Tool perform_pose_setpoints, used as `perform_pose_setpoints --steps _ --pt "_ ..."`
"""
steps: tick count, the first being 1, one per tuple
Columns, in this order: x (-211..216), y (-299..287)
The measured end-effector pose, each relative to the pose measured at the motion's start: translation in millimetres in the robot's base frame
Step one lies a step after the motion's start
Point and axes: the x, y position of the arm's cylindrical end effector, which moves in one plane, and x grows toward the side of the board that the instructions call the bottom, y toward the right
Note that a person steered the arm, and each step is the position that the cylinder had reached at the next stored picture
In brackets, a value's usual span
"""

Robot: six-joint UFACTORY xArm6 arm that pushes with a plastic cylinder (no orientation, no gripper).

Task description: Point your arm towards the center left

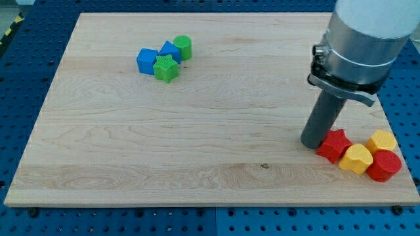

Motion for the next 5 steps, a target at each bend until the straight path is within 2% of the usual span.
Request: perform_pose_setpoints --steps 2,3,5 --pt "6.0 8.0" --pt "-20.7 -32.6" --pt "-66.5 -199.0"
